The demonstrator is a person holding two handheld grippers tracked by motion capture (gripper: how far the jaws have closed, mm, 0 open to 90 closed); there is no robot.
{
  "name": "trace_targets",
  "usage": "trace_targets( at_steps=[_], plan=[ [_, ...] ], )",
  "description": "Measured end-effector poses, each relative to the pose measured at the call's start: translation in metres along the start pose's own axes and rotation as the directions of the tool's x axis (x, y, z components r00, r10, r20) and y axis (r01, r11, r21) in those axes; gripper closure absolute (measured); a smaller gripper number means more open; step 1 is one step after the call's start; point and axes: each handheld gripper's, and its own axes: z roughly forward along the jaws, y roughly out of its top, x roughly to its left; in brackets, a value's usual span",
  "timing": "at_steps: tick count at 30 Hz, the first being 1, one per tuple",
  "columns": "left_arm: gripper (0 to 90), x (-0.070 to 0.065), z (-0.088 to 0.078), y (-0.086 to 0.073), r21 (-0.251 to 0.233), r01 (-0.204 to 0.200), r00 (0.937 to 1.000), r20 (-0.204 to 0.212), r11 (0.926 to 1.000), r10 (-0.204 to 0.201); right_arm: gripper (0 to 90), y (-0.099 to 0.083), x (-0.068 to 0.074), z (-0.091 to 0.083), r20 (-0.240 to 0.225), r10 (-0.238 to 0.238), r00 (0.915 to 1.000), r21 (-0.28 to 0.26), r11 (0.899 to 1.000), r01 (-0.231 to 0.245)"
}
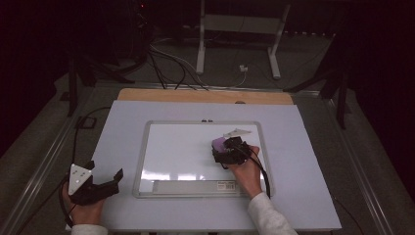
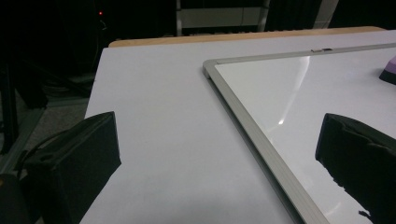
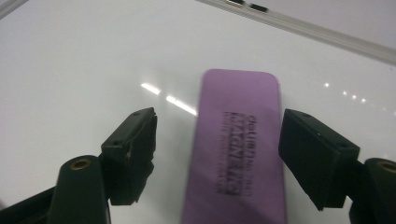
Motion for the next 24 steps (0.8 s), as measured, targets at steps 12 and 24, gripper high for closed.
trace_targets(
  at_steps=[12, 24],
  plan=[
    [0.6, 0.000, 0.000, 0.000, 0.000, 0.000, 1.0000, 0.003, 1.0000, 0.000, 30.4, -0.005, 0.012, 0.007, 0.081, -0.113, 0.9904, 0.035, 0.993, 0.110],
    [0.6, 0.000, 0.000, 0.000, 0.000, 0.001, 1.0000, 0.004, 1.0000, -0.001, 33.4, -0.004, -0.004, 0.008, 0.128, -0.067, 0.9895, 0.046, 0.997, 0.062]
  ],
)
